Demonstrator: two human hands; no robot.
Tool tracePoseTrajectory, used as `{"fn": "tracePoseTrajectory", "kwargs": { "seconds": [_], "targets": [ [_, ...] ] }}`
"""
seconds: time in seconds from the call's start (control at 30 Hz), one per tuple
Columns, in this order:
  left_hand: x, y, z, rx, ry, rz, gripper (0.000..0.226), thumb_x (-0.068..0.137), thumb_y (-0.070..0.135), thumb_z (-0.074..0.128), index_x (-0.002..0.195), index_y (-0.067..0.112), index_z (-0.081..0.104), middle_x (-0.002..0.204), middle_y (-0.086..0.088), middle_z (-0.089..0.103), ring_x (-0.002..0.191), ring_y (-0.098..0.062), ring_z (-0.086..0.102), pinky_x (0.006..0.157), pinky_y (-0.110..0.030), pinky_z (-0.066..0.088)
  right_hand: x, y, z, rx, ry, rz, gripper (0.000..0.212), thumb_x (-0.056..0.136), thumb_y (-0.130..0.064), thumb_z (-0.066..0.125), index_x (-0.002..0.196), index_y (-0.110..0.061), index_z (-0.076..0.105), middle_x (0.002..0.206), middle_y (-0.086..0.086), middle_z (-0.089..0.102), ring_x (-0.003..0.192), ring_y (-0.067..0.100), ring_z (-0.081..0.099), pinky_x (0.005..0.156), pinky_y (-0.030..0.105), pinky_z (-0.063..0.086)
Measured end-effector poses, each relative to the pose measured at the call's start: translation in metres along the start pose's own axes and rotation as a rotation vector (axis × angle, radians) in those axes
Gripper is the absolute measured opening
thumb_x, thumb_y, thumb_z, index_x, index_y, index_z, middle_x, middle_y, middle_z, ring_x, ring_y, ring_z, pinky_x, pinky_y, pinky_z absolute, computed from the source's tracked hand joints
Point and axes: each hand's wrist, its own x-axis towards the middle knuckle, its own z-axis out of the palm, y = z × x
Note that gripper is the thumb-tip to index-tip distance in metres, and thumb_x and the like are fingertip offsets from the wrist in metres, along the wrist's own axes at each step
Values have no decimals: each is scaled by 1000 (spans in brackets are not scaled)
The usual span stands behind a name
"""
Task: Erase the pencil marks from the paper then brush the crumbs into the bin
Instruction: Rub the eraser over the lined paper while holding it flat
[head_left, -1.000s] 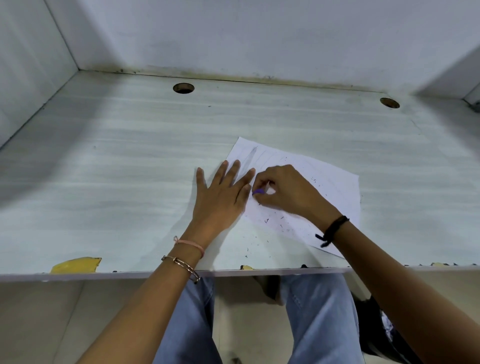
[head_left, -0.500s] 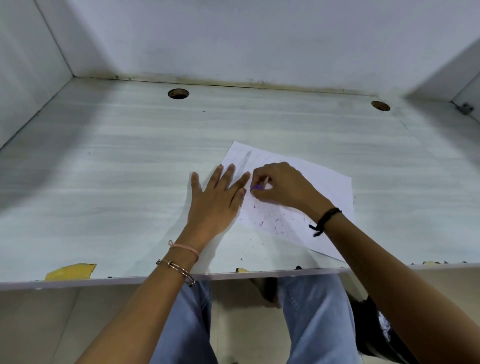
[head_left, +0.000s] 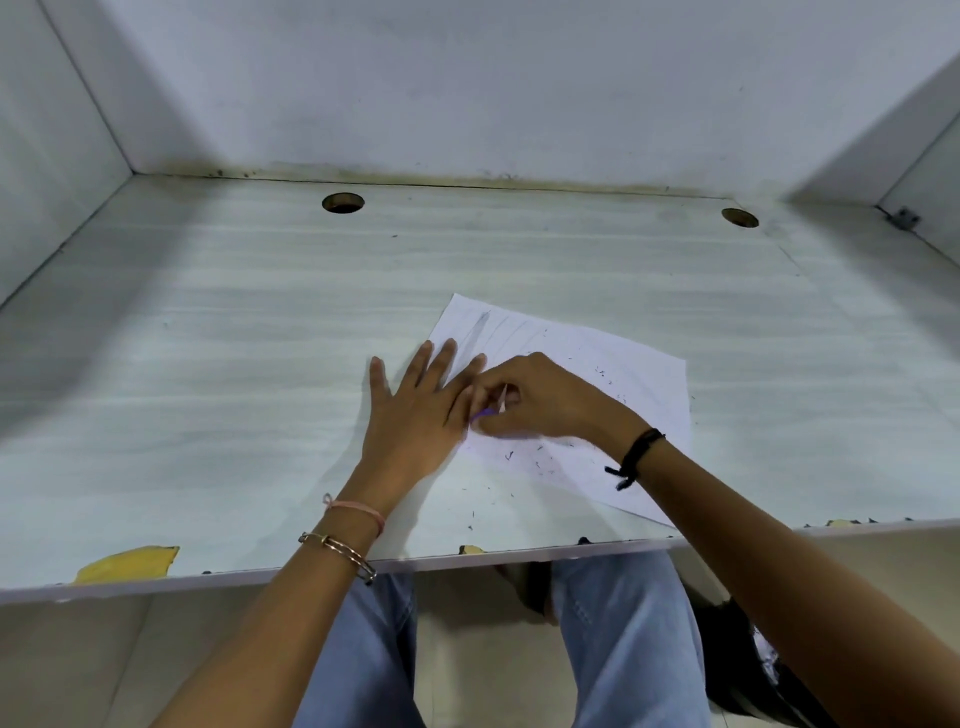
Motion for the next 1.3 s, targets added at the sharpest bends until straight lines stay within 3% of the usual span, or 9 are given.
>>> {"fn": "tracePoseTrajectory", "kwargs": {
  "seconds": [0.13, 0.3, 0.47, 0.57, 0.77, 0.93, 1.03, 1.17, 1.3],
  "targets": [
    [0, 0, 0, -56, 13, -34, 70, 83, 54, -20, 150, 48, -3, 163, 9, -1, 150, -14, -5, 113, -63, -4, 14, 13, -1, 26, 239, 68, 6, 77, -14, 67, 73, -16, 64, 76, -3, 66, 63, 3, 52, 63, 23, 42],
    [-1, 1, -3, -4, -31, -22, 69, 83, 52, -21, 150, 46, -6, 163, 8, -6, 150, -15, -8, 113, -64, -3, 4, 4, 2, -13, 82, 17, 2, 78, -15, 68, 77, -15, 69, 65, -14, 59, 59, -4, 53, 56, 7, 38],
    [-2, 1, -6, -51, -9, -33, 70, 81, 53, -21, 149, 49, -4, 163, 9, -2, 150, -14, -5, 113, -61, -4, 15, 20, -6, 105, 254, 105, 3, 79, -8, 67, 81, -6, 68, 81, 6, 67, 61, 6, 51, 62, 21, 43],
    [-4, 3, -8, -94, -21, -48, 59, 93, 51, -7, 150, 49, 7, 163, 11, 5, 150, -13, -2, 114, -60, -4, 5, 27, 1, 172, 288, 126, 6, 82, -9, 67, 87, -10, 70, 75, -3, 60, 67, 6, 51, 63, 10, 40],
    [12, 7, -10, -100, 221, -40, 27, 100, 31, 40, 119, 27, 60, 121, -2, 55, 110, -28, 52, 102, -61, 26, -8, 37, -2, 400, 296, 187, 15, 82, -5, 64, 93, -13, 71, 92, 1, 73, 79, 13, 63, 73, 10, 45],
    [24, 11, -5, -87, 253, 12, 26, 97, 32, 36, 112, 18, 52, 117, -7, 62, 110, -29, 60, 89, -65, 43, 4, 34, -6, 225, 277, 178, 9, 79, -7, 68, 85, -14, 71, 72, -11, 63, 57, -8, 53, 56, 2, 39],
    [26, 11, -1, -28, 104, 4, 44, 99, 32, 27, 132, 26, 55, 141, -12, 53, 131, -29, 50, 96, -70, 34, 8, 28, -7, 168, 290, 145, 5, 79, -10, 70, 83, -12, 72, 74, -3, 67, 56, -4, 55, 56, 5, 42],
    [30, 9, 4, 39, 1, 15, 53, 104, 40, 22, 154, 36, 3, 163, -3, -6, 150, -22, -7, 113, -63, -2, 2, 13, 2, 106, 124, 44, 11, 76, -10, 69, 80, -19, 73, 73, -5, 69, 61, 3, 59, 61, 18, 49],
    [29, 11, 5, -86, 31, -54, 48, 105, 36, 15, 152, 43, 8, 164, 5, -1, 150, -14, -6, 116, -59, -5, 20, 23, -19, 17, 244, 120, 13, 75, -3, 66, 83, -10, 74, 76, 2, 69, 69, 14, 63, 64, 26, 50]
  ]
}}
